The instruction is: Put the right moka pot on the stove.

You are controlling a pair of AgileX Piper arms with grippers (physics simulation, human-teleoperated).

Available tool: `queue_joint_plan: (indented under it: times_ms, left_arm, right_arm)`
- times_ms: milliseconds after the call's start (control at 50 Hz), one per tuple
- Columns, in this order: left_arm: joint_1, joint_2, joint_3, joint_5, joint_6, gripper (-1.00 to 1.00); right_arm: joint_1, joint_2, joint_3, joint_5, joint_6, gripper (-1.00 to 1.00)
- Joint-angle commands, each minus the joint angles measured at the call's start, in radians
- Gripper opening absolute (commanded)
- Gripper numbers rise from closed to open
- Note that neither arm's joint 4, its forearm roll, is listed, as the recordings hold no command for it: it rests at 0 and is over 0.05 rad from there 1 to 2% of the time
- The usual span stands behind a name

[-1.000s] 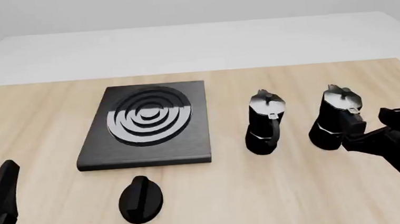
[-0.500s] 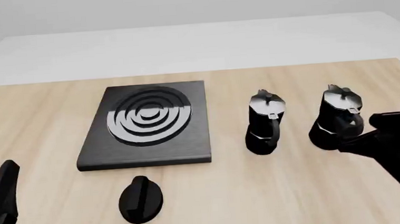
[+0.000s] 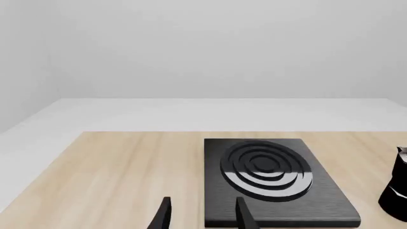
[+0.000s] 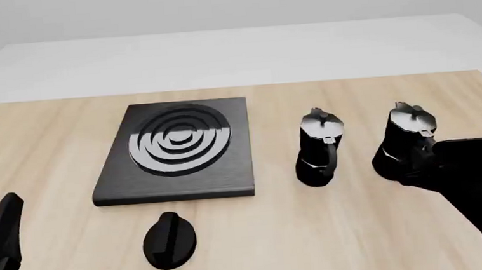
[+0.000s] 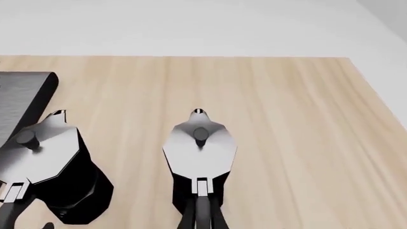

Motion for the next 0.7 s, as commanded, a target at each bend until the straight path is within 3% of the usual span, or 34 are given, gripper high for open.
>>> queue_joint_plan:
  times_ms: [20, 260, 360, 540, 700]
  left_arm:
    - [0.0, 0.0, 0.0, 0.0, 0.0, 1.0]
    - [0.0, 0.0, 0.0, 0.0, 0.0, 1.0]
    - [0.0, 0.0, 0.0, 0.0, 0.0, 1.0]
    - [0.0, 0.0, 0.0, 0.0, 0.0, 1.0]
    - [0.0, 0.0, 0.0, 0.0, 0.0, 1.0]
  right_arm:
    - [-0.005, 0.031, -0.003, -0.02, 0.004, -1.0]
    - [0.029, -0.094, 0.015, 0.045, -0.019, -1.0]
    - [0.038, -0.214, 0.015, 0.14, -0.036, -1.0]
    - [0.066, -0.537, -0.01, 0.415, -0.069, -1.0]
    - [0.073, -0.658, -0.029, 0.527, -0.076, -1.0]
